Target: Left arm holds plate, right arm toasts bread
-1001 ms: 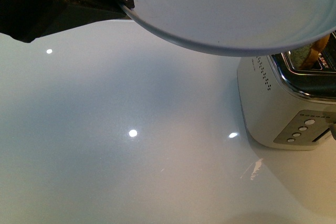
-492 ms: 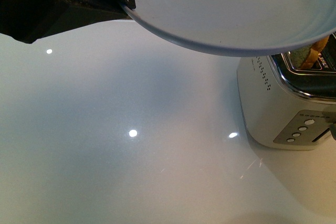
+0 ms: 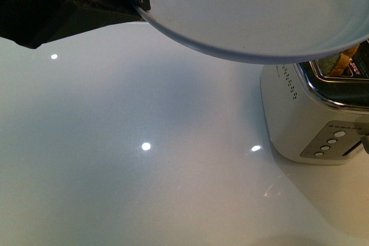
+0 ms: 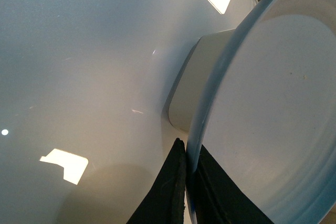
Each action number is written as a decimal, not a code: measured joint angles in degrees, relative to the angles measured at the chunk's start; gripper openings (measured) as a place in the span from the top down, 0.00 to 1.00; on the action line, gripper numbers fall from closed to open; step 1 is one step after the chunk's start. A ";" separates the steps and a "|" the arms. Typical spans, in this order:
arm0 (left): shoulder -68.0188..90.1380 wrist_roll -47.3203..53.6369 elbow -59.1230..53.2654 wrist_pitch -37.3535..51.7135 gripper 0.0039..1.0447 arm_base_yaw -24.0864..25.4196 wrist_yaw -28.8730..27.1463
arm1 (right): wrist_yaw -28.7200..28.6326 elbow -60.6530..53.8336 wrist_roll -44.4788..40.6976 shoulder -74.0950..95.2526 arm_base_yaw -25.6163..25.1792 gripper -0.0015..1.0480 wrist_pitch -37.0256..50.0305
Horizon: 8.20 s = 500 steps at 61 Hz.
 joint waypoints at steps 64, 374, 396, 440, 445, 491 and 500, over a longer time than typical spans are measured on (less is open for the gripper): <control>-0.02 0.00 0.00 0.00 0.97 0.00 -0.07 | -0.04 0.00 0.02 -24.90 -0.02 0.98 -24.52; -15.91 65.46 -52.72 80.94 0.97 44.48 11.13 | -0.11 0.00 0.04 -25.14 -0.02 0.09 -24.63; -35.60 65.94 -53.13 62.01 0.92 37.83 4.59 | -0.11 0.00 0.04 -25.14 -0.02 0.09 -24.63; -62.47 65.94 -53.40 36.79 0.97 37.79 4.57 | -0.11 0.00 0.02 -25.14 -0.02 0.09 -24.65; -63.98 65.94 -53.40 35.28 0.97 37.79 4.59 | -0.11 0.00 0.04 -25.14 0.00 0.09 -24.63; -76.87 65.94 -53.40 22.05 0.66 37.79 4.59 | -0.11 0.00 0.04 -25.14 0.00 0.09 -24.63; -76.87 65.94 -53.40 22.05 0.36 37.77 4.59 | -0.11 0.00 0.02 -25.14 -0.02 0.09 -24.63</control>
